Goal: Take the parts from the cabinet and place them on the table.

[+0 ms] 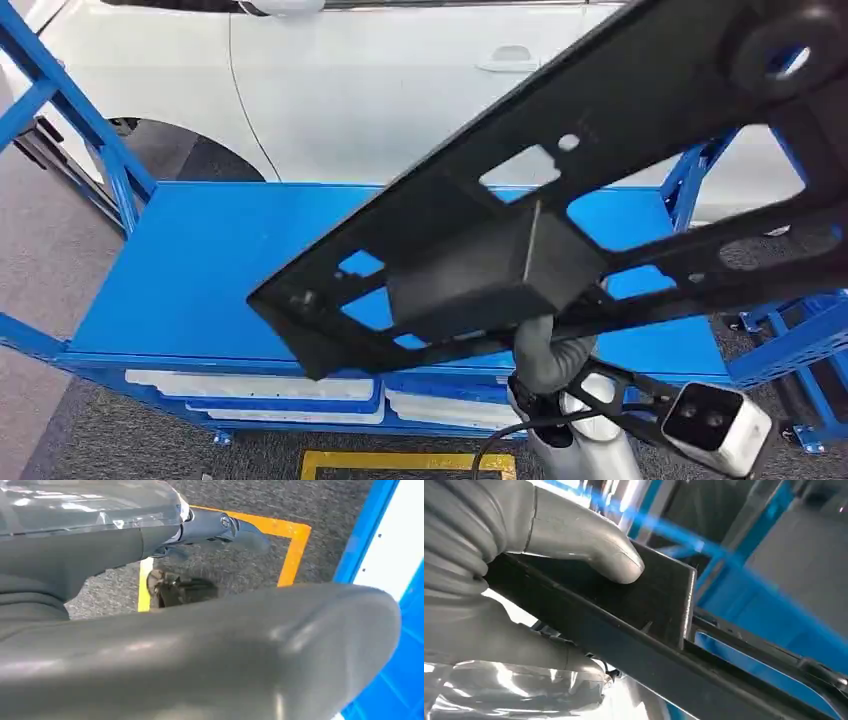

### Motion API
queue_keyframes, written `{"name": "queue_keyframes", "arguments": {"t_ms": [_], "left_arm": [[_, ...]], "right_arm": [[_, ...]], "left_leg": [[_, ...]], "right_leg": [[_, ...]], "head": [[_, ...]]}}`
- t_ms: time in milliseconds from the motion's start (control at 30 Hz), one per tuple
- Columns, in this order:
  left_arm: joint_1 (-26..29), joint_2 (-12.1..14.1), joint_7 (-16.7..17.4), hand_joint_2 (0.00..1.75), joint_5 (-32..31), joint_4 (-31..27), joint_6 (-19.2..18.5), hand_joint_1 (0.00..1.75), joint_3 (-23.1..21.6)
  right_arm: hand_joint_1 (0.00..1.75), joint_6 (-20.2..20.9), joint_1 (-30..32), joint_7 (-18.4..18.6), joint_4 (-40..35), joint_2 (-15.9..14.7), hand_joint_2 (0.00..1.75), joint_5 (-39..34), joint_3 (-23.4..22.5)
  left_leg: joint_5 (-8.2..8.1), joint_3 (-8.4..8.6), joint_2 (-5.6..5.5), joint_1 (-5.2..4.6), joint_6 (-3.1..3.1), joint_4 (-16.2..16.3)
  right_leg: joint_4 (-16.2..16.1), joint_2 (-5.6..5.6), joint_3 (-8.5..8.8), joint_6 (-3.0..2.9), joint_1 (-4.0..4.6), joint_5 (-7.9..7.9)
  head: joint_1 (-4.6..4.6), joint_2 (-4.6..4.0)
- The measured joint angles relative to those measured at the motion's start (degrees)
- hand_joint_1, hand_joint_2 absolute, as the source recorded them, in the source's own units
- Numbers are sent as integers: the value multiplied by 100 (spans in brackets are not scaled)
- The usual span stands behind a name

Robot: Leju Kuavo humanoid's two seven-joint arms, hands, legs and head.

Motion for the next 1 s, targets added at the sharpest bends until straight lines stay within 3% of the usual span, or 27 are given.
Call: {"name": "queue_keyframes", "arguments": {"t_ms": [33, 67, 100, 167, 200, 233, 333, 367, 400, 433, 500, 533, 567, 600, 633, 667, 700, 733, 867, 900, 933, 1000], "left_arm": [[24, 4, 18, 0, -7, 0, 7, 0, 4], [45, 20, 35, 0, -9, 0, 11, 0, 4], [59, 24, 39, 0, -9, 0, 11, 0, 7], [63, 44, 41, 0, -9, 0, 11, 0, 7], [62, 61, 41, 0, -9, 0, 11, 0, 9], [61, 72, 42, 0, -9, 0, 11, 0, 9], [81, 79, 44, 0, -9, 0, 13, 0, 11], [83, 74, 55, 0, -18, 0, 20, 0, 13], [75, 74, 72, 0, -46, 0, 35, 0, 15], [69, 74, 96, 0, -68, 0, 48, 0, 15], [72, 76, 149, 0, -118, 0, 96, 0, 15], [76, 76, 162, 0, -120, 2, 129, 0, 15], [82, 76, 162, 0, -118, 0, 131, 0, 15], [88, 76, 162, 0, -114, 2, 129, 0, 15], [97, 74, 159, 0, -111, 2, 125, 0, 17], [103, 74, 157, 0, -114, 2, 118, 0, 17], [106, 74, 157, 0, -116, 2, 116, 0, 17], [108, 74, 157, 0, -118, 2, 118, 0, 17], [126, 79, 203, 0, -181, 2, 125, 0, 17], [129, 85, 212, 0, -207, 2, 120, 0, 17], [139, 83, 227, 0, -241, 2, 109, 0, 17], [142, 85, 256, 0, -260, 2, 98, 0, 15]], "right_arm": [[175, -42, 23, 0, -42, 0, 175, 96, 105], [175, -70, 34, 0, -76, 0, 175, 183, 226], [175, -96, 40, 0, -109, 0, 175, 211, 316], [175, -125, 40, 0, -177, 0, 175, 227, 428], [175, -127, 40, 0, -216, 0, 175, 238, 474], [175, -127, 38, 0, -238, 0, 175, 242, 504], [175, -127, 43, 0, -269, 0, 175, 255, 574], [175, -144, 42, 0, -291, 0, 175, 249, 588], [175, -192, 35, 0, -297, -4, 175, 225, 603], [175, -309, 25, 0, -306, -13, 175, 234, 629], [175, -623, 27, 0, -306, -83, 175, 312, 771], [175, -691, 32, 0, -304, -131, 175, 339, 849], [175, -747, 36, 0, -304, -162, 175, 371, 902], [175, -752, 39, 0, -304, -190, 175, 378, 951], [175, -745, 40, 0, -304, -210, 175, 380, 990], [175, -739, 38, 0, -304, -223, 175, 376, 1001], [175, -732, 35, 0, -304, -238, 175, 371, 1001], [175, -728, 40, 0, -304, -249, 175, 371, 1001], [175, -785, 43, 0, -304, -286, 175, 432, 998], [175, -813, 41, 0, -304, -286, 175, 450, 1001], [175, -855, 47, 0, -304, -286, 175, 476, 998], [175, -894, 71, 0, -304, -308, 175, 483, 1001]], "left_leg": [[-68, -137, 0, 0, -2, 291], [1, -149, 0, -1, 5, 305], [176, -38, 0, -2, 25, 65], [706, 498, 1, -12, 99, -1018], [765, 702, 7, -31, 154, -1450], [761, 718, 16, -62, 164, -1493], [796, 704, 4, -98, 229, -1483], [883, 729, 16, -30, 276, -1554], [911, 726, 33, -35, 292, -1570], [933, 701, 36, -33, 326, -1571], [957, 647, 41, -43, 349, -1564], [973, 610, 42, -44, 348, -1553], [986, 577, 42, -43, 341, -1536], [997, 543, 42, -42, 333, -1512], [1002, 519, 38, -41, 328, -1485], [1007, 493, 34, -40, 319, -1452], [1008, 471, 31, -40, 301, -1419], [1021, 440, 22, -75, 257, -1402], [1146, 398, 17, -53, 91, -1442], [1033, 368, 19, -23, 75, -1372], [756, 291, 23, -26, 54, -1164], [147, 36, 24, -18, 18, -335]], "right_leg": [[3, 6, 0, -4, 11, -2], [6, 13, 6, -6, 21, -4], [11, 15, 12, -8, 30, -6], [15, 14, 37, -1, 55, -12], [15, 7, 42, 6, 55, -14], [34, 9, 31, 41, 94, -20], [9, 7, 37, 133, 54, 18], [38, 9, 23, 178, 80, 10], [112, 11, -2, 211, 57, -104], [386, 6, -101, 238, 46, -360], [1330, 7, -464, 281, 1, -887], [1691, 6, -600, 300, -10, -1023], [1807, 5, -622, 313, -21, -1026], [1602, 4, -476, 320, -41, -884], [1192, 2, -225, 319, -55, -687], [622, -1, 108, 308, -62, -461], [154, 0, 379, 289, -63, -370], [116, 5, 367, 268, -16, -389], [50, 18, 278, 103, -9, -224], [17, -20, 264, 58, -37, -160], [1, -20, 210, 17, -36, -116], [4, -28, 78, -7, -22, -17]], "head": [[2, 0], [2, 0], [0, 0], [2, 0], [2, 0], [2, 0], [2, 0], [0, 0], [2, 0], [2, 0], [2, -2], [2, 0], [2, 0], [2, 0], [2, 0], [2, 0], [2, 0], [2, 0], [2, 0], [2, 0], [2, -2], [2, 0]]}}
